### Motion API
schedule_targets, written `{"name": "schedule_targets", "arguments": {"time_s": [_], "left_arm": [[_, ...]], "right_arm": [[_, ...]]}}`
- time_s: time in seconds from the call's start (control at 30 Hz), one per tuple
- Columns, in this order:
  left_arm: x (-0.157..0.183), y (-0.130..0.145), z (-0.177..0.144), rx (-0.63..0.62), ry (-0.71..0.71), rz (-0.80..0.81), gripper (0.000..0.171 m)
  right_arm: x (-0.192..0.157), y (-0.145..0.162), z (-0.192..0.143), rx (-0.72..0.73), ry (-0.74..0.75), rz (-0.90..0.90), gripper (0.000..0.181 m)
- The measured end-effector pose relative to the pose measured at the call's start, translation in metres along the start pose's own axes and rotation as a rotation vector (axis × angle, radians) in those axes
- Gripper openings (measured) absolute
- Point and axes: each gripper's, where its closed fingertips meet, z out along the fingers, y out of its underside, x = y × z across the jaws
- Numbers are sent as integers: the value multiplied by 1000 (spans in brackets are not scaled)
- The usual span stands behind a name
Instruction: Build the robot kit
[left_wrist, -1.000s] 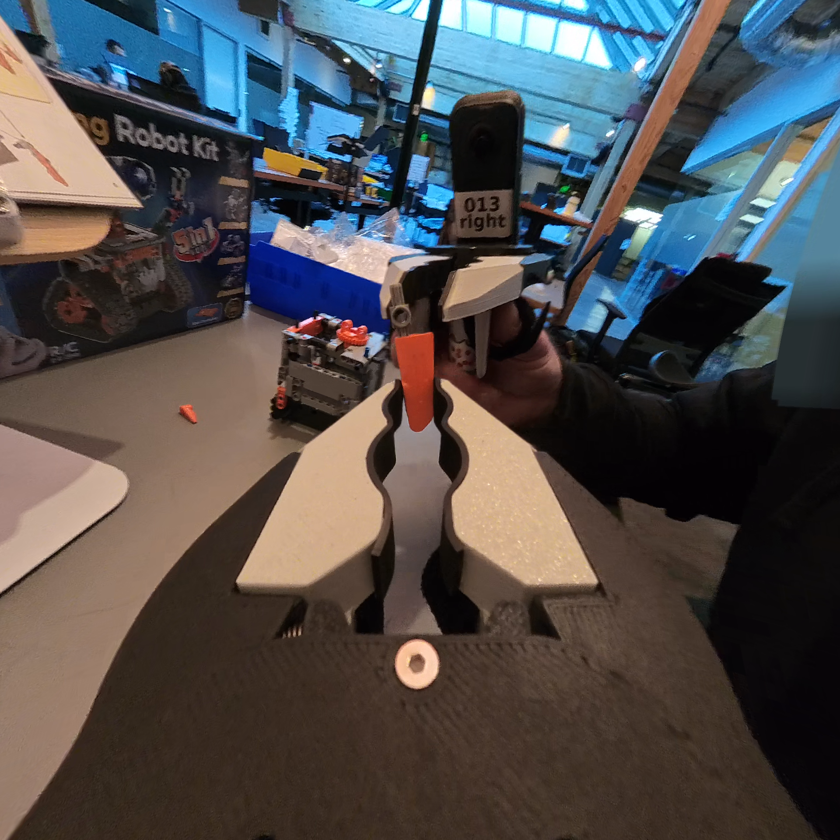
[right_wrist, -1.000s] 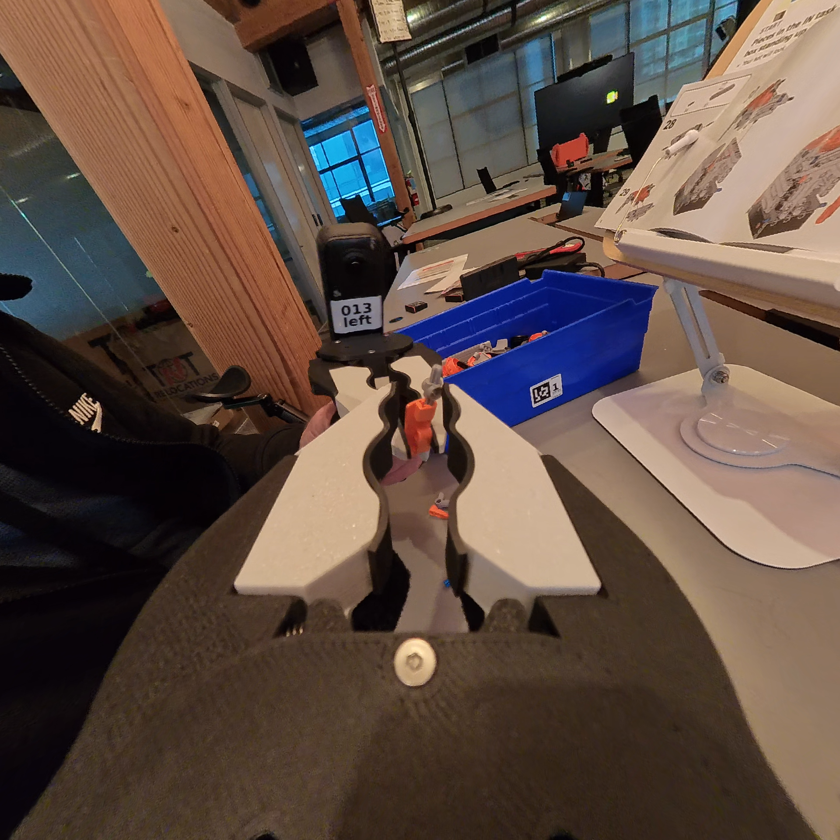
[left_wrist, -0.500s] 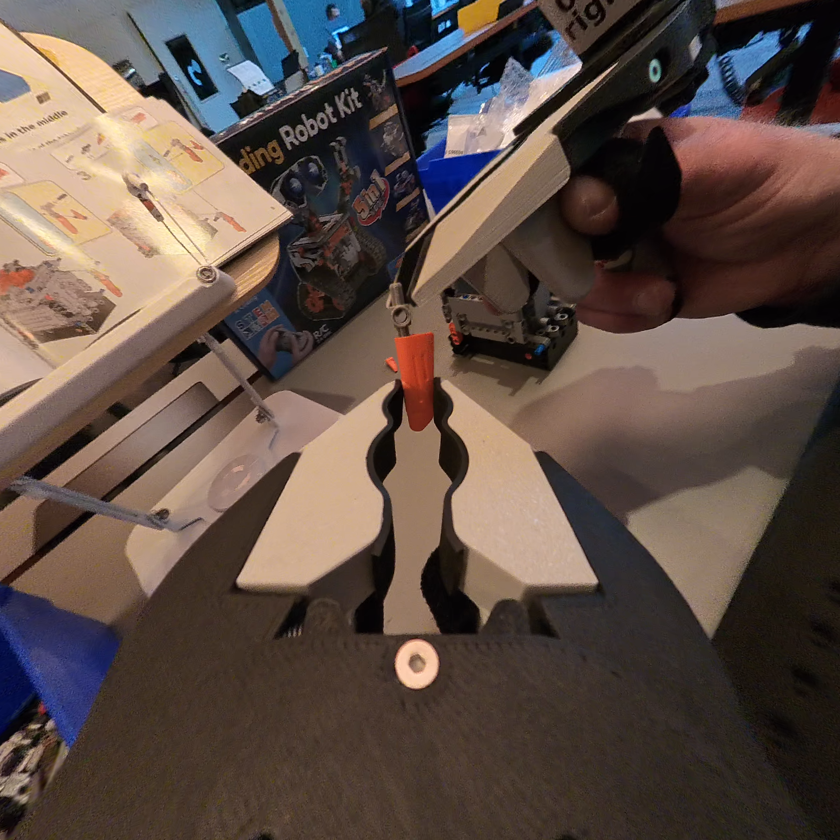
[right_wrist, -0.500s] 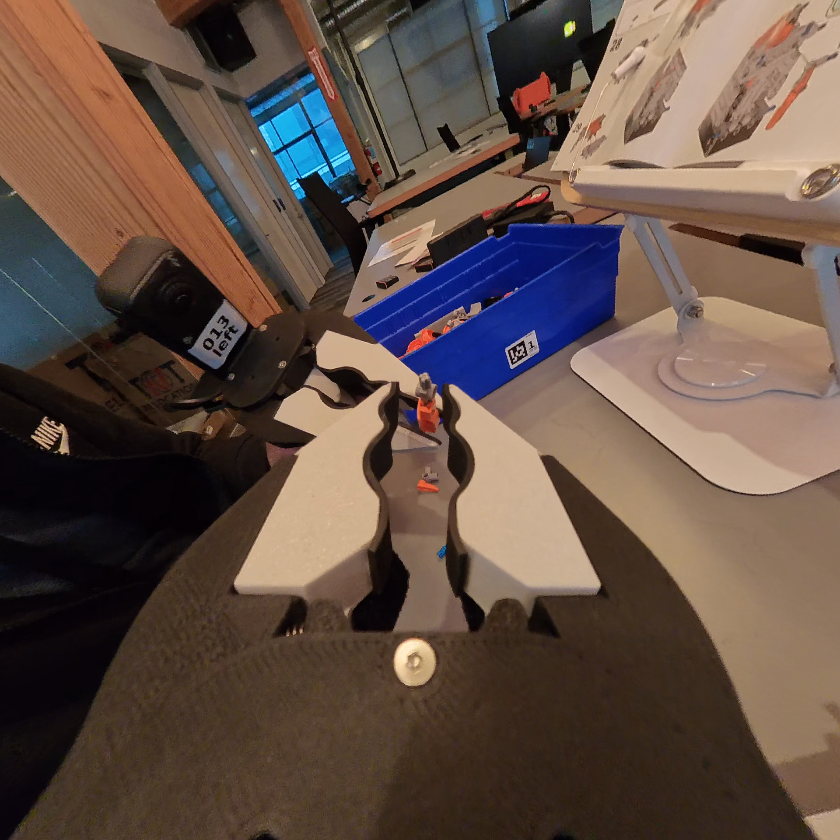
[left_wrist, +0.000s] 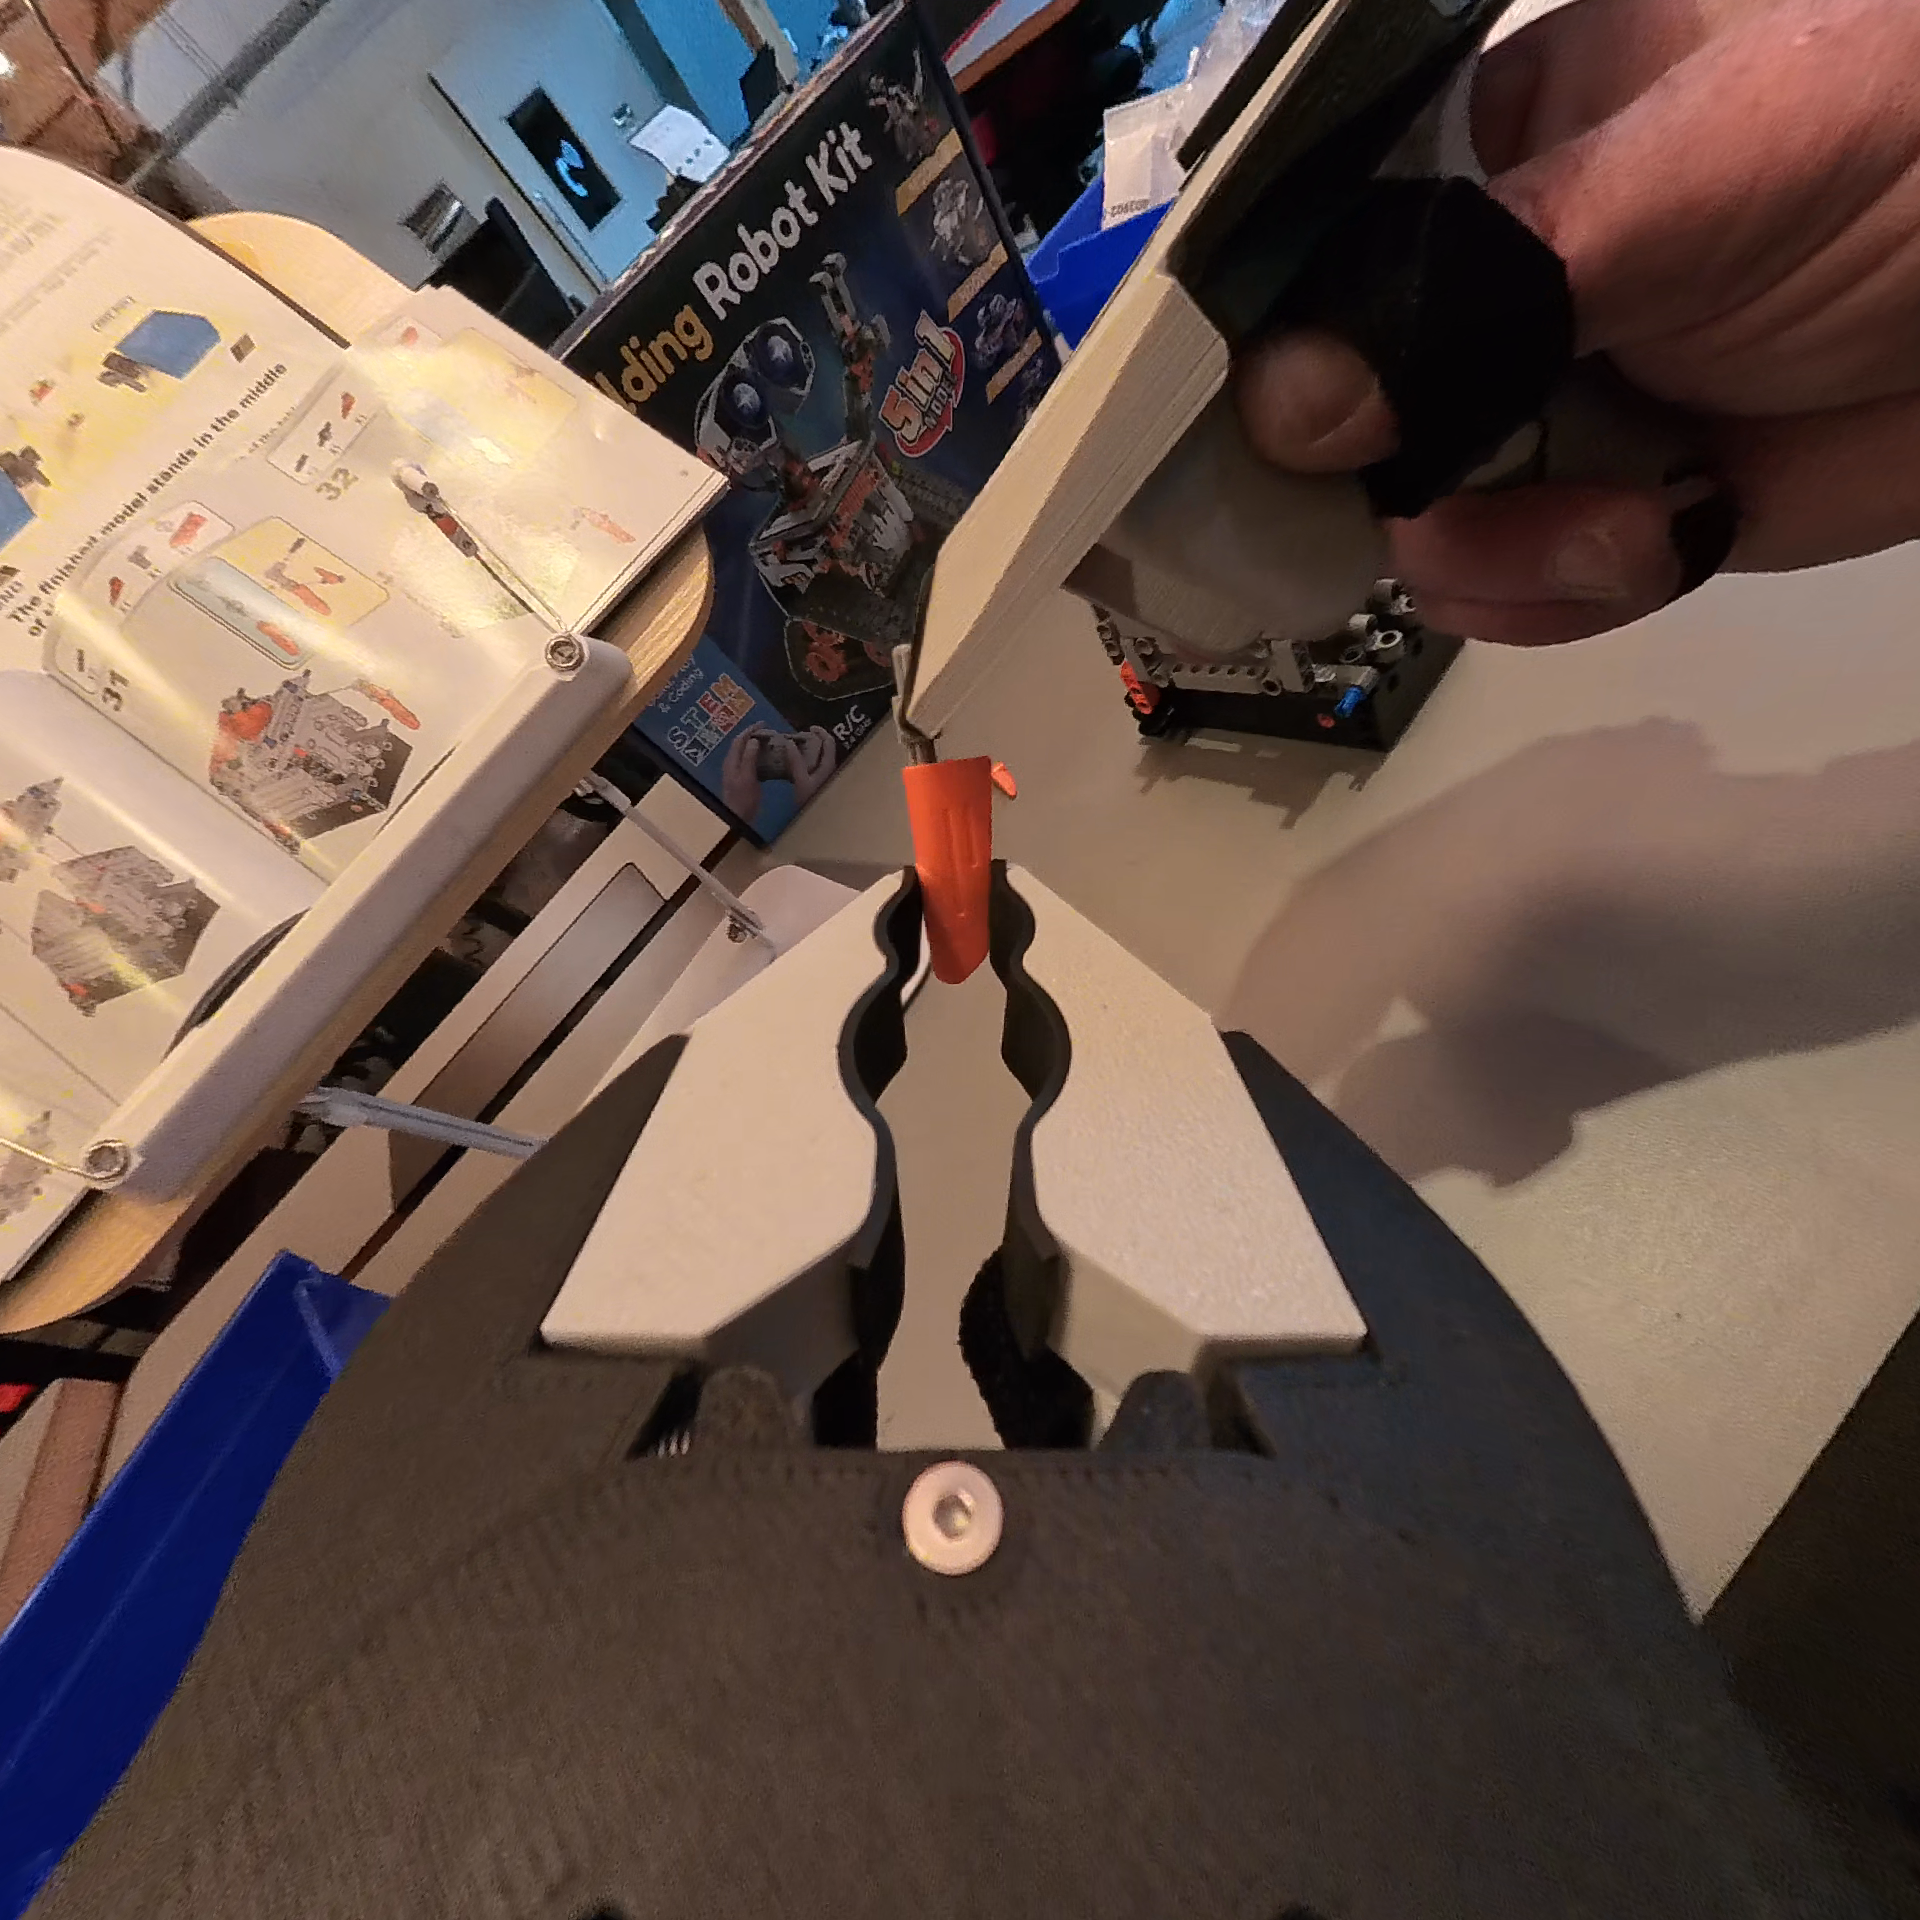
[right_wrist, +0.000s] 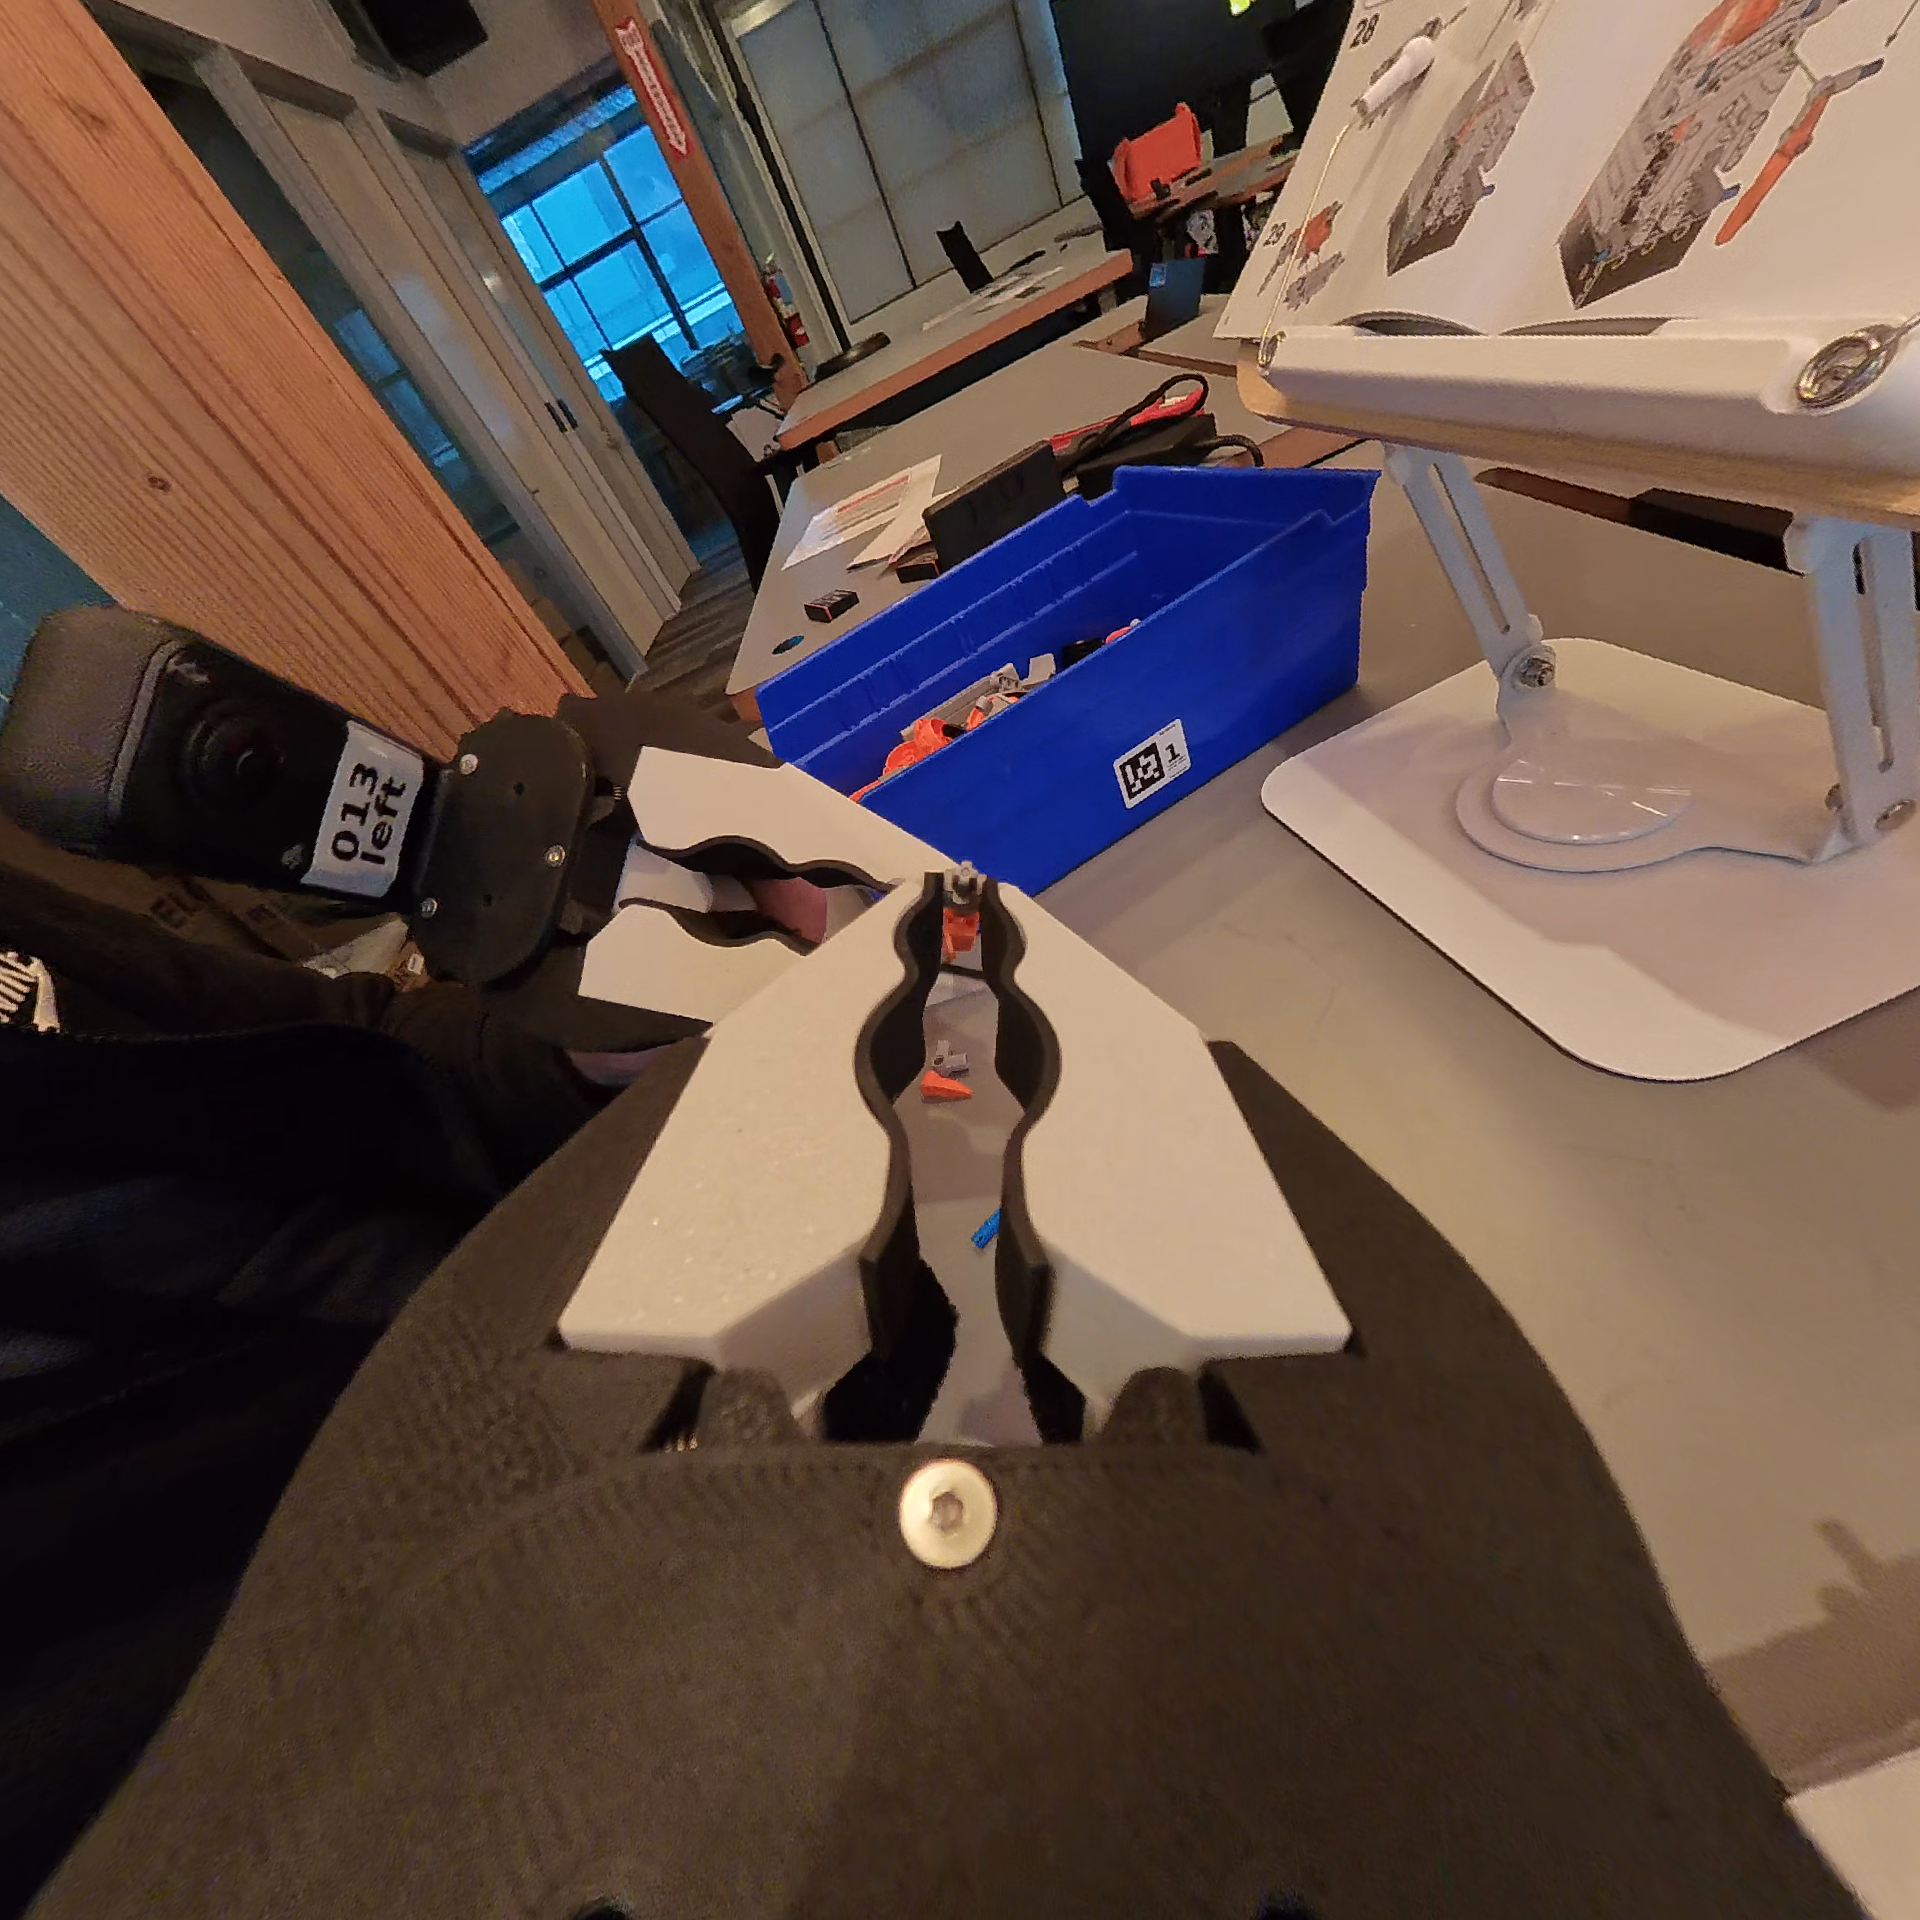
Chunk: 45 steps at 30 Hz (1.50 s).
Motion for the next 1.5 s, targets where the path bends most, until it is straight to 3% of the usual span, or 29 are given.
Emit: {"name": "schedule_targets", "arguments": {"time_s": [0.37,1.23,1.33,1.4,1.5], "left_arm": [[3,3,-7,3,31,-1,10],[14,-14,-47,66,75,137,10],[-16,-4,-62,55,0,75,9],[-13,0,-65,39,83,6,10],[12,-10,-59,94,263,-128,10]], "right_arm": [[-2,6,0,-44,-51,52,3],[-39,13,-8,-135,-364,118,2],[-6,-14,-43,25,-297,192,2],[5,-12,-54,7,-214,121,3],[-21,-16,-45,-9,-233,-35,3]]}}
